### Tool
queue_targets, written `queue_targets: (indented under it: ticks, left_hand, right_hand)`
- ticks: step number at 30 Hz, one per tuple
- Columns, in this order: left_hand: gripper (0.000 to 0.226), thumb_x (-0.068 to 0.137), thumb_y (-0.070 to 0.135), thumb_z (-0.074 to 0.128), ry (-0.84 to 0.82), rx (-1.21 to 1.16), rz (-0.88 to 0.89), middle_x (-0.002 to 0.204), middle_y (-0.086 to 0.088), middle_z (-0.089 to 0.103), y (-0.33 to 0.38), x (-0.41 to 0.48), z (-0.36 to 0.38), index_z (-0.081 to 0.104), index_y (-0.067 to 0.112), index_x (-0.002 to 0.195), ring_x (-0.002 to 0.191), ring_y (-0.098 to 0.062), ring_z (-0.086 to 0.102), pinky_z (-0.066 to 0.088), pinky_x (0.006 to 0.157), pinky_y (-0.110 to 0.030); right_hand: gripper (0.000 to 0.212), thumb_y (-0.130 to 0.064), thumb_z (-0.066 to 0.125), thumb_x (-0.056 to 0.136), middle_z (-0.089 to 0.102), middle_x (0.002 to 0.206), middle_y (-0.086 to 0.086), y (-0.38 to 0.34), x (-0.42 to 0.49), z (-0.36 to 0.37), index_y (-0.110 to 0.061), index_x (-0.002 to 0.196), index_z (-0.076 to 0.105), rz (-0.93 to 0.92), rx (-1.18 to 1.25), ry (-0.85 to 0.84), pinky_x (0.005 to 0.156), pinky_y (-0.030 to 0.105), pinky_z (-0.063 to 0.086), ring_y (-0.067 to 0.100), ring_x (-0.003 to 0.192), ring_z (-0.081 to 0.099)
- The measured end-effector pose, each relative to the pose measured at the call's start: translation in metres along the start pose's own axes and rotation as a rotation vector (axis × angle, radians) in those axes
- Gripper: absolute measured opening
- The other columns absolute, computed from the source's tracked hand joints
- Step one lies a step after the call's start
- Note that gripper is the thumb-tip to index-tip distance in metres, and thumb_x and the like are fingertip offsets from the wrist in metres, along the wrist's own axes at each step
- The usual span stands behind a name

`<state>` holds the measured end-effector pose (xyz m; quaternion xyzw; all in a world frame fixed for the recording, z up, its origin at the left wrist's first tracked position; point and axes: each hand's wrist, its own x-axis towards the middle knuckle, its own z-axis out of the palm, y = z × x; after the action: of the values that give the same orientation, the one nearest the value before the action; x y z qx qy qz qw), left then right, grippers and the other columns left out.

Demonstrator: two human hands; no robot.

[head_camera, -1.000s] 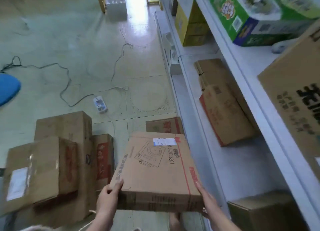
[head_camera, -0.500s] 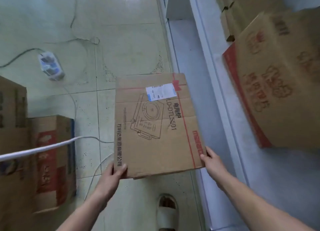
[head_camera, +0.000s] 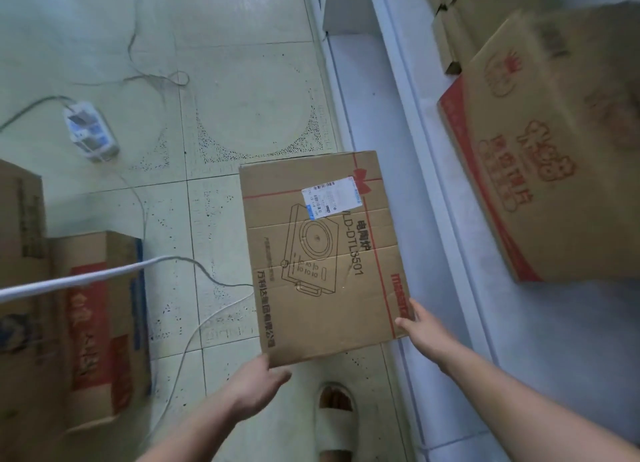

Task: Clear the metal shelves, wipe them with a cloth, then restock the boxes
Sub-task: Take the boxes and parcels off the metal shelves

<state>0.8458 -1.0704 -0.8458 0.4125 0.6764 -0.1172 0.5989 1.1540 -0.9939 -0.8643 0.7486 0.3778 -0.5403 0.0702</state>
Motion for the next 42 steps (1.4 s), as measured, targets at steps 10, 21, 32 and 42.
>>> queue_targets:
  ticks: [10, 21, 32, 42]
  left_hand:
    - [0.034, 0.098, 0.024, 0.057, 0.141, -0.283, 0.201, 0.132, -0.006, 0.063, 0.091, -0.188, -0.058, 0.059, 0.013, 0.13, 0.116, -0.021, 0.061, 0.048, 0.102, -0.033]
    - [0.026, 0.098, -0.005, 0.043, 0.754, -1.275, 0.493, 0.1, -0.012, 0.072, 0.116, -0.544, -0.124, 0.067, 0.007, 0.096, 0.092, -0.024, 0.069, 0.051, 0.076, -0.031]
    - [0.021, 0.099, -0.001, 0.049, 1.456, -1.583, 0.425, 0.097, -0.012, 0.073, -0.026, -0.694, -0.104, 0.068, 0.007, 0.096, 0.091, -0.026, 0.069, 0.052, 0.078, -0.034]
    - [0.022, 0.099, -0.007, 0.045, 1.976, -1.768, 0.196, 0.097, -0.018, 0.072, -0.164, -0.816, 0.063, 0.065, 0.002, 0.094, 0.084, -0.028, 0.068, 0.053, 0.073, -0.035]
  right_hand:
    - [0.043, -0.035, 0.053, 0.102, 0.058, 0.139, 0.0, -0.101, -0.222, -0.008, -0.027, 0.145, 0.049, -0.121, -0.041, 0.031, 0.105, 0.034, 0.043, 0.023, 0.127, 0.055]
    - [0.017, -0.012, 0.052, 0.102, 0.075, 0.083, 0.0, -0.208, -0.572, -0.006, -0.022, 0.102, 0.066, -0.658, 0.386, 0.08, 0.073, 0.031, 0.058, 0.019, 0.082, 0.072]
    - [0.017, -0.019, 0.057, 0.099, 0.075, 0.085, -0.001, -0.282, -0.689, 0.058, -0.03, 0.101, 0.069, -1.156, 0.056, -0.337, 0.072, 0.045, 0.058, 0.026, 0.074, 0.072]
    - [0.015, -0.008, 0.06, 0.1, 0.077, 0.09, 0.006, -0.215, -0.831, 0.213, -0.017, 0.107, 0.07, -1.212, -0.226, -0.934, 0.073, 0.028, 0.06, 0.019, 0.082, 0.074]
